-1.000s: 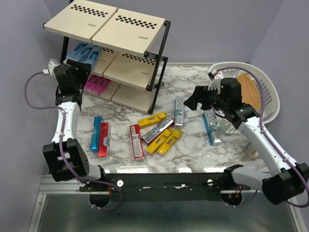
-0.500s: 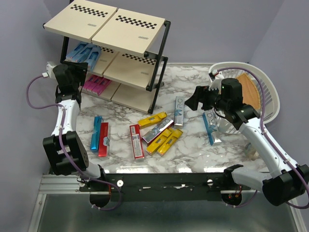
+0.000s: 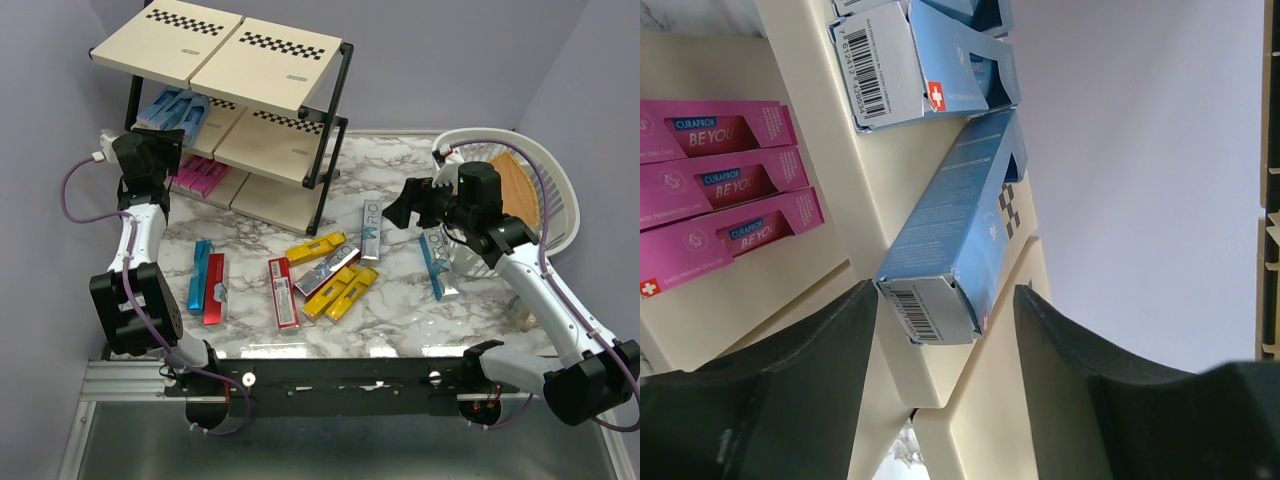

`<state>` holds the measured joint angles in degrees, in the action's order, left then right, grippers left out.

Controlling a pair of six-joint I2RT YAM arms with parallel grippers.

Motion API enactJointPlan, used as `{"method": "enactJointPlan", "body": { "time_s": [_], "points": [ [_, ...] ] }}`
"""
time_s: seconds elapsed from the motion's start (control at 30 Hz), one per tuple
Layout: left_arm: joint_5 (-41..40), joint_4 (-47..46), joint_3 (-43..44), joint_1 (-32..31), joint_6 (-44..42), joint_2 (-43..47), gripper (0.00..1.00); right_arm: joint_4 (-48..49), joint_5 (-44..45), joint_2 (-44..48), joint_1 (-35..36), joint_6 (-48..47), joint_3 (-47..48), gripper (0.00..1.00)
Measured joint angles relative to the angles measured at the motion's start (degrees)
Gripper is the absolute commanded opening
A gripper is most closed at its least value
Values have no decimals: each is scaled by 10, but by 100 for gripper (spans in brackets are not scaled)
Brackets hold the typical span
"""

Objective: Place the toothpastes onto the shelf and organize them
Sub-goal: Adjust the toothpaste on the shelf.

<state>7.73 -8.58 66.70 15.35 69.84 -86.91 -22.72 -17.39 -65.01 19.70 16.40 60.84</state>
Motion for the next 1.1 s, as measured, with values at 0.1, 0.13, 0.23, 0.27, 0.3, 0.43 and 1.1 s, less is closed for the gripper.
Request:
{"method": "enactJointPlan", "body": {
  "time_s": [0.1, 0.13, 0.23, 0.27, 0.3, 0.43, 1.1],
  "points": [
    [3, -4, 0, 0, 2, -4, 57, 0, 0, -1, 0, 0, 0, 96],
    [3, -4, 0, 0, 3, -6, 55, 0, 0, -2, 0, 0, 0, 96],
    [5, -7, 0, 0, 5, -9, 46, 0, 0, -2, 0, 0, 0, 96],
    [5, -8, 0, 0, 6, -10, 45, 0, 0, -2, 0, 0, 0, 96],
    [4, -8, 0, 0, 7, -10, 43, 0, 0, -2, 0, 0, 0, 96],
    [4, -16, -3, 0, 14, -10, 38, 0, 0, -3, 0, 0, 0, 96],
    [-2, -5, 58, 34, 37, -65, 47, 0, 2, -9, 0, -4, 0, 96]
  ]
}}
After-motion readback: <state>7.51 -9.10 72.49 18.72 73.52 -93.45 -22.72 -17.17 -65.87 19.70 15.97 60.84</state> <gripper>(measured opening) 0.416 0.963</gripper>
